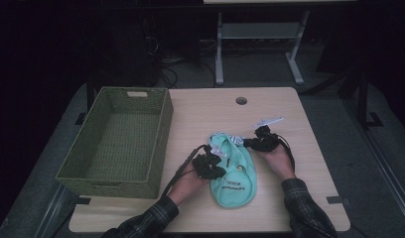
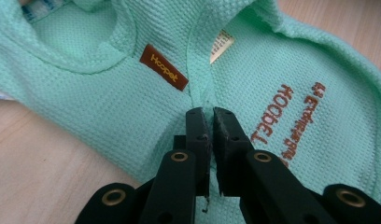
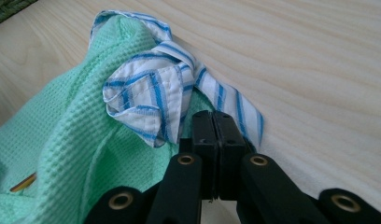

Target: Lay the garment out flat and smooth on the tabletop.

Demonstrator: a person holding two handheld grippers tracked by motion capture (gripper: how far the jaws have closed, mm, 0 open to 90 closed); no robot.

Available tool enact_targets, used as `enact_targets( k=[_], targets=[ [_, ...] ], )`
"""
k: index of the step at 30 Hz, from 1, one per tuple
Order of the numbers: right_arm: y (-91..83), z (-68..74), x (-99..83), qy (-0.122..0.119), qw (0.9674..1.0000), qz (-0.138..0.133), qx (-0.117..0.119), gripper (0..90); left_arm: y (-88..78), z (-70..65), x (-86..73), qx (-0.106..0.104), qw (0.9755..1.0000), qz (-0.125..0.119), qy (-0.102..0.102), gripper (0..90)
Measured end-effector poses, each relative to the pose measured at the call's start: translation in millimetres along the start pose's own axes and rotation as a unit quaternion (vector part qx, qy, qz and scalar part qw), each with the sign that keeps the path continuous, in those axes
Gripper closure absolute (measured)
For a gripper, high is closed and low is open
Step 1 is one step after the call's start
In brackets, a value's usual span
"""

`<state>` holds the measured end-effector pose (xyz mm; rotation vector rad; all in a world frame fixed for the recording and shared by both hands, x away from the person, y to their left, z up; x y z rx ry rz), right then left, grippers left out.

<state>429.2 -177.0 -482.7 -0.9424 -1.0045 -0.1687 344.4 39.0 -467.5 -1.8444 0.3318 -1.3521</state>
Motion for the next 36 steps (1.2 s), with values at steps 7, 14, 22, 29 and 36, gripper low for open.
enact_targets(
  k=[7, 14, 22, 29, 36],
  targets=[
    [-7.4, -4.4, 4.0, -0.022, 0.9994, 0.006, -0.024, 89.2, -14.5, 1.3, -0.2, 0.006, 0.9999, -0.009, -0.003, 85.5],
    [-17.1, -16.6, 3.0, -0.017, 0.9988, 0.014, -0.044, 89.2, -24.4, 5.9, -6.7, 0.015, 0.9998, -0.006, -0.009, 85.7],
    [-19.2, -32.8, -2.8, -0.02, 0.9972, 0.026, -0.067, 89.5, -22.7, 5.5, -10.0, 0.017, 0.9998, 0.0, -0.009, 85.9],
    [-24.3, -30.8, -2.5, -0.011, 0.9985, 0.002, -0.053, 78.3, -23.8, 5.5, -8.0, 0.015, 0.9997, -0.018, -0.011, 77.8],
    [-41.9, -22.2, -3.4, -0.004, 0.9991, -0.02, -0.038, 81.3, -29.4, 12.9, 0.2, 0.02, 0.9988, -0.042, -0.016, 76.8]
  ],
)
Point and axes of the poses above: each handheld gripper's, and its own axes: y roughly forward along the jaws, x roughly out of its top, z roughly to its left, the point moved 2 cm from there along y, roughly forward along the jaws, and after that the axes turned 7 degrees about -z, right-handed, at the moved point
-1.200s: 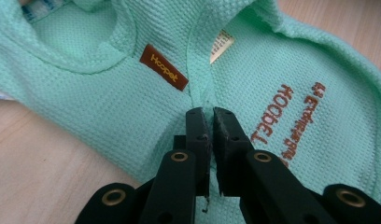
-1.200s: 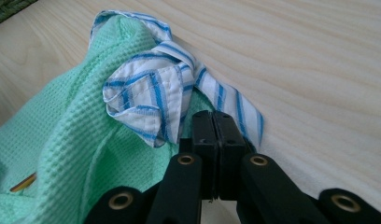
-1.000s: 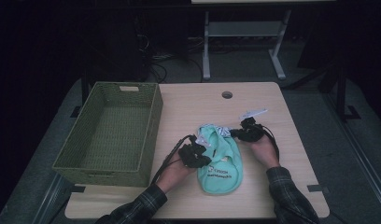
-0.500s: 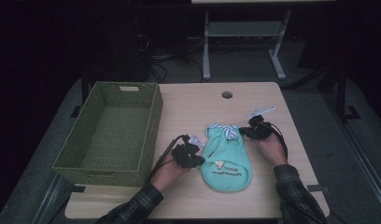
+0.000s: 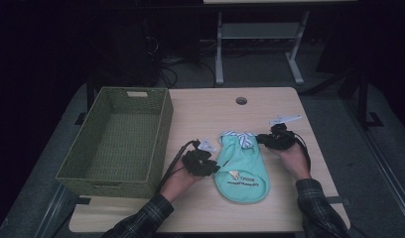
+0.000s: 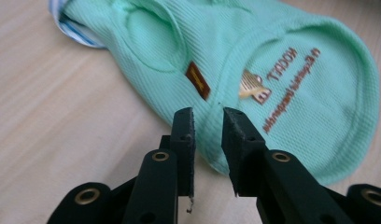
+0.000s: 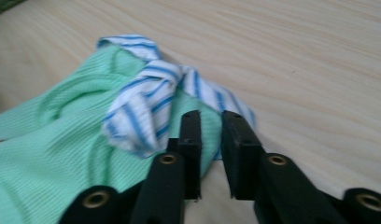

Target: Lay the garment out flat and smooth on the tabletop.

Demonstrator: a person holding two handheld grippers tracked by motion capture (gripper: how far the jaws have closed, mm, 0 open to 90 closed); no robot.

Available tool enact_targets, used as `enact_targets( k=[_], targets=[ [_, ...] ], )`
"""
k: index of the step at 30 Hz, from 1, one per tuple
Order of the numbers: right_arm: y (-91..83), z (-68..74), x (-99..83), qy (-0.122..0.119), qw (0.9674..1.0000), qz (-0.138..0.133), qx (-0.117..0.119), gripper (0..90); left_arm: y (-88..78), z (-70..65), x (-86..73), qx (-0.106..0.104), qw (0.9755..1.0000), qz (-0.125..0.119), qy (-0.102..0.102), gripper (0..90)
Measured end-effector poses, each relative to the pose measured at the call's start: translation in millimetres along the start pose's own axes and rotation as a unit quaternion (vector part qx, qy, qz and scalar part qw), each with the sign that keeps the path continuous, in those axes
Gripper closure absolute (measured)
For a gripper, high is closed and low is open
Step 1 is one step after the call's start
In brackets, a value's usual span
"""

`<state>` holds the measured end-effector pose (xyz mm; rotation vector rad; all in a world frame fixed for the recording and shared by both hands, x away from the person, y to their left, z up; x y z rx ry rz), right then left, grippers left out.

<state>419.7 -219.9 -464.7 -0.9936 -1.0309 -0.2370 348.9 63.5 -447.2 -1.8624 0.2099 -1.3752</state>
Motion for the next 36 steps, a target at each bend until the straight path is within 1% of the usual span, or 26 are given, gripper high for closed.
enact_targets(
  k=[3, 4, 6, 7, 8, 9, 10, 11, 12, 13, 14, 16, 17, 18, 19, 21, 22, 25, 27, 28, 30, 31, 32, 33, 36],
  targets=[
    [-5.5, 6.7, -3.7, -0.003, 0.9999, 0.002, 0.011, 89.5, 2.2, 4.5, 5.6, -0.002, 1.0, -0.003, -0.001, 87.1],
    [-6.8, 8.5, -4.9, -0.005, 0.9999, 0.003, 0.014, 89.7, 3.5, 6.6, 7.3, -0.003, 1.0, -0.002, -0.001, 89.4],
    [-9.4, 13.4, -7.5, -0.002, 0.9997, 0.006, 0.023, 89.7, 6.8, 9.5, 10.6, -0.001, 1.0, -0.001, -0.001, 89.5],
    [-10.7, 15.7, -8.9, -0.005, 0.9996, 0.006, 0.026, 89.7, 9.1, 10.8, 12.1, 0.001, 1.0, -0.004, -0.005, 89.6],
    [-12.0, 17.7, -10.5, -0.01, 0.9995, 0.005, 0.028, 89.8, 10.8, 13.2, 13.4, 0.0, 1.0, 0.001, 0.0, 89.5],
    [-13.8, 20.3, -12.2, -0.01, 0.9995, 0.005, 0.029, 89.7, 13.8, 14.8, 14.0, 0.001, 1.0, -0.001, -0.001, 89.5],
    [-15.4, 22.4, -14.0, -0.011, 0.9995, 0.004, 0.031, 89.8, 16.9, 16.5, 14.3, 0.002, 1.0, 0.003, -0.002, 89.5],
    [-17.3, 24.6, -16.1, -0.012, 0.9994, 0.006, 0.033, 89.8, 16.9, 16.5, 14.3, 0.002, 1.0, 0.003, -0.002, 89.5],
    [-19.3, 27.1, -18.2, -0.013, 0.9994, 0.006, 0.033, 89.8, 23.9, 19.6, 13.4, 0.001, 1.0, 0.004, -0.003, 89.5],
    [-21.4, 29.7, -20.2, -0.014, 0.9993, 0.007, 0.034, 89.7, 27.2, 20.8, 12.6, -0.007, 0.9999, 0.002, -0.013, 89.5],
    [-23.1, 32.3, -22.2, -0.02, 0.9991, 0.008, 0.036, 89.7, 30.2, 21.6, 11.9, -0.012, 0.9998, 0.001, -0.018, 89.5],
    [-27.0, 38.0, -26.8, -0.023, 0.9989, 0.01, 0.038, 89.7, 34.7, 21.6, 11.2, -0.006, 0.9999, 0.012, -0.008, 89.5],
    [-28.1, 40.0, -29.1, -0.023, 0.9989, 0.012, 0.04, 89.8, 37.7, 22.5, 10.6, -0.008, 0.9999, 0.013, -0.008, 89.5],
    [-29.8, 43.7, -33.2, -0.02, 0.9988, 0.018, 0.04, 89.7, 39.6, 22.8, 9.9, -0.005, 0.9998, 0.016, -0.007, 89.5],
    [-30.8, 45.4, -36.6, -0.023, 0.9987, 0.021, 0.041, 89.8, 41.4, 23.1, 9.1, -0.001, 0.9998, 0.02, -0.002, 89.5],
    [-33.6, 48.7, -43.6, -0.021, 0.9984, 0.029, 0.043, 89.8, 43.6, 22.6, 7.7, -0.002, 0.9997, 0.025, -0.001, 89.5],
    [-35.1, 50.0, -46.8, -0.023, 0.9983, 0.033, 0.044, 89.7, 44.0, 22.7, 7.3, 0.001, 0.9996, 0.028, 0.004, 89.5],
    [-37.1, 53.3, -55.9, -0.024, 0.9977, 0.045, 0.044, 89.8, 44.3, 21.8, 7.1, 0.003, 0.9996, 0.029, 0.007, 89.6],
    [-36.9, 54.8, -60.3, -0.02, 0.9977, 0.048, 0.045, 89.8, 43.3, 20.3, 6.6, 0.002, 0.9994, 0.032, 0.011, 89.6],
    [-37.3, 54.8, -60.6, -0.017, 0.9975, 0.048, 0.048, 89.8, 42.5, 19.4, 6.0, 0.002, 0.9993, 0.034, 0.013, 89.6],
    [-37.5, 54.1, -60.1, -0.021, 0.9975, 0.051, 0.045, 89.8, 40.4, 16.6, 4.5, -0.001, 0.9992, 0.038, 0.015, 89.6],
    [-36.6, 53.4, -59.9, -0.021, 0.9976, 0.048, 0.044, 89.8, 39.3, 14.9, 3.6, -0.002, 0.9991, 0.041, 0.015, 89.6],
    [-36.4, 52.6, -59.6, -0.026, 0.9975, 0.048, 0.044, 89.8, 38.1, 13.1, 2.7, -0.003, 0.9989, 0.044, 0.018, 89.6],
    [-36.2, 52.6, -59.3, -0.026, 0.9976, 0.048, 0.043, 89.8, 37.0, 11.5, 1.9, -0.002, 0.9987, 0.046, 0.023, 89.6],
    [-35.4, 51.6, -58.7, -0.027, 0.9975, 0.048, 0.045, 89.8, 33.9, 5.7, -1.1, -0.003, 0.9984, 0.049, 0.027, 89.6]
  ],
)
Point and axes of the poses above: each handheld gripper's, and its own axes: y roughly forward along the jaws, x roughly out of its top, z roughly to its left, the point moved 2 cm from there along y, roughly forward along the jaws, and after that the axes turned 7 degrees about -z, right-handed, at the moved point
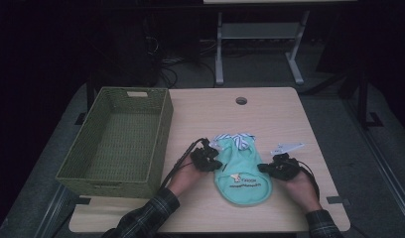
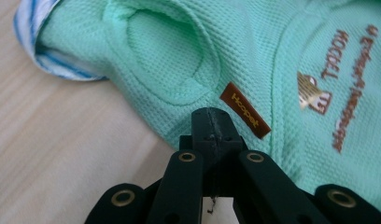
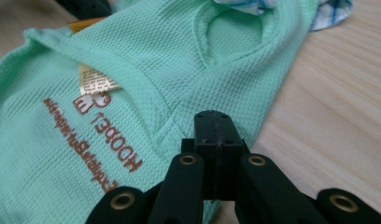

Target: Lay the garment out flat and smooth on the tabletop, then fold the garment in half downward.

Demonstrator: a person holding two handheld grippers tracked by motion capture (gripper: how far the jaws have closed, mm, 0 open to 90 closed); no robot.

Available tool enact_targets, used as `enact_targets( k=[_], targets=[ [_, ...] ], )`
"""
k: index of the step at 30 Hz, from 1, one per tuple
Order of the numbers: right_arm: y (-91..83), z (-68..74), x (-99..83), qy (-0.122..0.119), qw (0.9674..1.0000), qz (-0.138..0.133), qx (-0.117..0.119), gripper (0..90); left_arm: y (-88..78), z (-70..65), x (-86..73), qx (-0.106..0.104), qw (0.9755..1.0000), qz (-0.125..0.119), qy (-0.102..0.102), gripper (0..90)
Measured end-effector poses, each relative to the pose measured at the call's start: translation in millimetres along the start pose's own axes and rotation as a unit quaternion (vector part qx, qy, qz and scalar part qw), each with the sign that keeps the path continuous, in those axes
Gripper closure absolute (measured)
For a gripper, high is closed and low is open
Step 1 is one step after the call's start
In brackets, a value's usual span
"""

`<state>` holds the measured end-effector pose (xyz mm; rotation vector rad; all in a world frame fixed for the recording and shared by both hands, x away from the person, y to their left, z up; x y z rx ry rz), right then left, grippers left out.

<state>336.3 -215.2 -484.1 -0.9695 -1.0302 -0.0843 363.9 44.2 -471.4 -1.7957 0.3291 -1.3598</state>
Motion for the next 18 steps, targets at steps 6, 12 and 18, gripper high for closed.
enact_targets(
  k=[6, 12, 18],
  targets=[
    [2.2, -1.3, 2.7, -0.007, 1.0, 0.002, -0.004, 89.8, -4.7, -11.9, -4.9, -0.012, 0.9999, 0.008, 0.001, 89.6],
    [4.7, -3.0, 5.2, -0.013, 0.9999, 0.001, -0.003, 89.8, -7.5, -27.7, -8.8, -0.036, 0.9993, 0.013, -0.001, 89.6],
    [7.1, -4.8, 6.7, -0.015, 0.9999, -0.002, 0.001, 89.8, -10.1, -34.1, -7.5, -0.051, 0.9986, 0.004, -0.008, 89.2]
  ],
)
Point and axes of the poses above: each handheld gripper's, and its own axes: y roughly forward along the jaws, x roughly out of its top, z roughly to its left, the point moved 2 cm from there along y, roughly forward along the jaws, and after that the axes turned 7 degrees about -z, right-handed, at the moved point
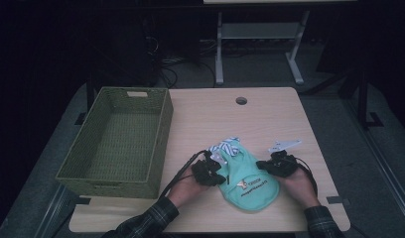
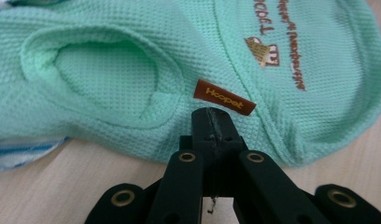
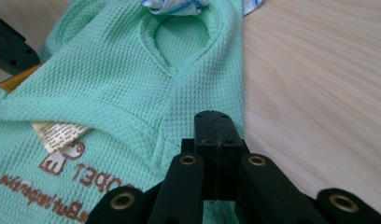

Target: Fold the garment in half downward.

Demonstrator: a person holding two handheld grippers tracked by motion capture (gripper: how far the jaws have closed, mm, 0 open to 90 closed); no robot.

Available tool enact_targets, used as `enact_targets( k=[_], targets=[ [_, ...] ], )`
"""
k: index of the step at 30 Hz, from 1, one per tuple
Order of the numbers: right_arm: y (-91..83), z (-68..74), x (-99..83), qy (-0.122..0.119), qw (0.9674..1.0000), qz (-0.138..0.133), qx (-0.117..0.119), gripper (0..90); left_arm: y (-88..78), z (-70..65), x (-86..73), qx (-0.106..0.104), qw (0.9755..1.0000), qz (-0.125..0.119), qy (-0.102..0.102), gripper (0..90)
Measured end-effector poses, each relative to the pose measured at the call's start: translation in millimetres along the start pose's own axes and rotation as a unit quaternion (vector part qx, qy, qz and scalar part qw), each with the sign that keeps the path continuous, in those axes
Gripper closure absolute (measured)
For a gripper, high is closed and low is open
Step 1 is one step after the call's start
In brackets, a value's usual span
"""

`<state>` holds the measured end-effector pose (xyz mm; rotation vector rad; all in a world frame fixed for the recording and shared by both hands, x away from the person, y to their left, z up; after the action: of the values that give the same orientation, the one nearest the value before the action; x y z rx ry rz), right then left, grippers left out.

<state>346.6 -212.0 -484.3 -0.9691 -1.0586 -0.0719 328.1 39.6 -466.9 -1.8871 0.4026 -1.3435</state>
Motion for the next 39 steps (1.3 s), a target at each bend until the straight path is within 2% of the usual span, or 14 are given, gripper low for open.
enact_targets(
  k=[7, 11, 12, 13, 14, 15, 18, 20, 23, 26, 29, 33, 34, 39],
  targets=[
    [0.3, 0.6, 0.2, -0.001, 1.0, -0.001, -0.003, 89.8, -20.7, 27.5, 18.4, 0.043, 0.998, -0.043, -0.019, 77.9],
    [0.4, 0.6, 0.1, -0.001, 1.0, -0.001, -0.002, 89.8, -25.5, 42.8, 25.4, 0.062, 0.9965, -0.052, -0.021, 67.4],
    [0.4, 0.5, 0.1, 0.0, 1.0, -0.001, -0.002, 89.8, -25.8, 52.9, 29.3, 0.072, 0.9956, -0.055, -0.024, 64.9],
    [0.4, 0.5, 0.2, -0.001, 1.0, -0.001, -0.002, 89.8, -25.8, 52.9, 29.3, 0.072, 0.9956, -0.055, -0.024, 62.6],
    [0.5, 0.2, 0.1, -0.001, 1.0, -0.001, -0.001, 89.8, -23.1, 62.5, 33.0, 0.082, 0.9946, -0.057, -0.025, 61.3],
    [0.5, 0.2, 0.1, -0.001, 1.0, -0.001, -0.001, 89.8, -23.1, 62.5, 33.0, 0.082, 0.9946, -0.057, -0.025, 60.3],
    [0.4, 0.0, 0.0, -0.001, 1.0, -0.001, -0.001, 89.8, -13.5, 80.5, 36.4, 0.096, 0.9932, -0.053, -0.038, 55.3],
    [0.4, 0.2, -0.2, -0.001, 1.0, -0.002, -0.001, 89.8, -6.6, 86.7, 33.9, 0.098, 0.9929, -0.044, -0.05, 49.5],
    [0.2, 0.3, -0.5, 0.002, 1.0, -0.003, 0.0, 89.8, 2.3, 89.9, 28.0, 0.09, 0.9942, -0.027, -0.053, 47.6],
    [0.2, 0.1, -0.5, 0.001, 1.0, -0.003, 0.001, 89.8, 8.7, 90.6, 23.7, 0.087, 0.9947, -0.014, -0.053, 48.0],
    [0.3, 0.0, -0.5, 0.0, 1.0, -0.003, 0.001, 89.8, 10.0, 90.4, 22.8, 0.085, 0.9947, -0.017, -0.055, 50.6],
    [0.3, 0.0, -0.5, -0.002, 1.0, -0.003, 0.002, 89.8, 10.2, 87.4, 23.5, 0.074, 0.9958, -0.014, -0.053, 69.0],
    [0.3, -0.1, -0.4, -0.001, 1.0, -0.003, 0.002, 89.8, 10.9, 86.3, 23.4, 0.06, 0.9962, -0.017, -0.06, 74.7],
    [0.0, 0.7, 0.2, -0.005, 1.0, -0.001, -0.002, 89.8, 8.9, 86.1, 23.9, 0.058, 0.9963, -0.02, -0.06, 80.9]
  ],
)
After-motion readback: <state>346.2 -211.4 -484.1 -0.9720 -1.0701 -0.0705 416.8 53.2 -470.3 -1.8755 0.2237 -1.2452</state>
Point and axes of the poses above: each handheld gripper's, and its own axes: y roughly forward along the jaws, x roughly out of its top, z roughly to its left, the point moved 2 cm from there along y, roughly forward along the jaws, and after that the axes turned 7 degrees about -z, right-handed, at the moved point
